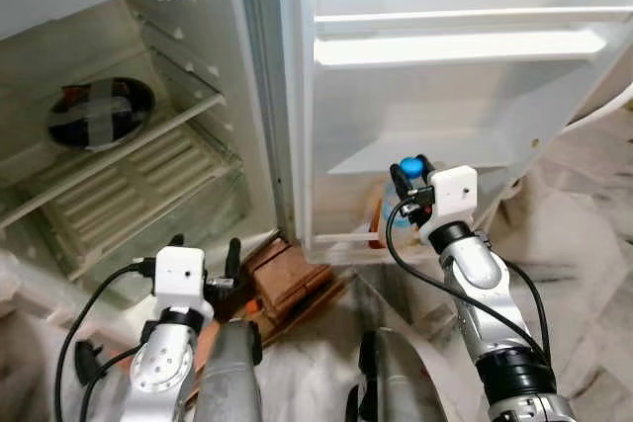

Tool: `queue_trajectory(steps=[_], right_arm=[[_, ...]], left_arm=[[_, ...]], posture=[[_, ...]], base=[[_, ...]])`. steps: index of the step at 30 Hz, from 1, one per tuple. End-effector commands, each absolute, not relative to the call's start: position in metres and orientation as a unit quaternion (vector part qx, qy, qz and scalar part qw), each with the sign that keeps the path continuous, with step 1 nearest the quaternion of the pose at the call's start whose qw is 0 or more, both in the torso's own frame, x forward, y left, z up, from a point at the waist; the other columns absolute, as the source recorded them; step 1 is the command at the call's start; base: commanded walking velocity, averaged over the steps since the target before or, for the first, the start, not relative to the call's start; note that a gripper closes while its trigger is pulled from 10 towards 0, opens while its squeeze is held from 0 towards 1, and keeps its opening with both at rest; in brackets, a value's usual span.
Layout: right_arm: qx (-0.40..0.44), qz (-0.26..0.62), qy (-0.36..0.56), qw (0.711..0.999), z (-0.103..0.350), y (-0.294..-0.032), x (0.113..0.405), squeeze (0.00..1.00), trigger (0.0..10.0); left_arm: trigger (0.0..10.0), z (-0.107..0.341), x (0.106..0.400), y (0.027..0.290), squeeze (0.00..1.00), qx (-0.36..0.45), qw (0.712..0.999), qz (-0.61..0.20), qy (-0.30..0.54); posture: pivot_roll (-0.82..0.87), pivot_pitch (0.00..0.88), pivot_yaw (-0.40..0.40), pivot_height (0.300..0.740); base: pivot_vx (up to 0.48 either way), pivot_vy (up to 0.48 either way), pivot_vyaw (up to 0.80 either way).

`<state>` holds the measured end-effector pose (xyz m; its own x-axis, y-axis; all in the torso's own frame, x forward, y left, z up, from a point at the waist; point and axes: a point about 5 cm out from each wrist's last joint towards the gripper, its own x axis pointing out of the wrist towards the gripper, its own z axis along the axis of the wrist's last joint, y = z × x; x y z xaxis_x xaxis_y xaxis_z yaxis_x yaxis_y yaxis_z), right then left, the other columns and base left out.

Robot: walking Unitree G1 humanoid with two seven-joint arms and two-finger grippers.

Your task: Restocking fridge

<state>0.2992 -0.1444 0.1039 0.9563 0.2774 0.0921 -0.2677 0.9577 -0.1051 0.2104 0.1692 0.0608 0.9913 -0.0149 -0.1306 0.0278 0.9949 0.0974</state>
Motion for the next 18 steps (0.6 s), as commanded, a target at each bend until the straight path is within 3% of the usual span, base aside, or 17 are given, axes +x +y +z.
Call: queue_trajectory(steps=[1,18], right_arm=[[-0.045,0.149,-0.072,0.985,0.111,-0.139,0.3,0.0,10.0],[-0.038,0.193,-0.026,0.98,0.088,-0.121,0.298,0.0,10.0]], left_arm=[[10.0,0.06,0.21,0.17,0.0,0.048,0.996,-0.014,0.068],[10.0,0.067,0.197,0.18,0.0,0.056,0.994,-0.01,0.088]], posture=[[0.11,0.126,-0.007,0.623],[0.18,0.193,0.018,0.619]], base=[[0.251,0.0,0.0],[0.0,0.0,0.0]])
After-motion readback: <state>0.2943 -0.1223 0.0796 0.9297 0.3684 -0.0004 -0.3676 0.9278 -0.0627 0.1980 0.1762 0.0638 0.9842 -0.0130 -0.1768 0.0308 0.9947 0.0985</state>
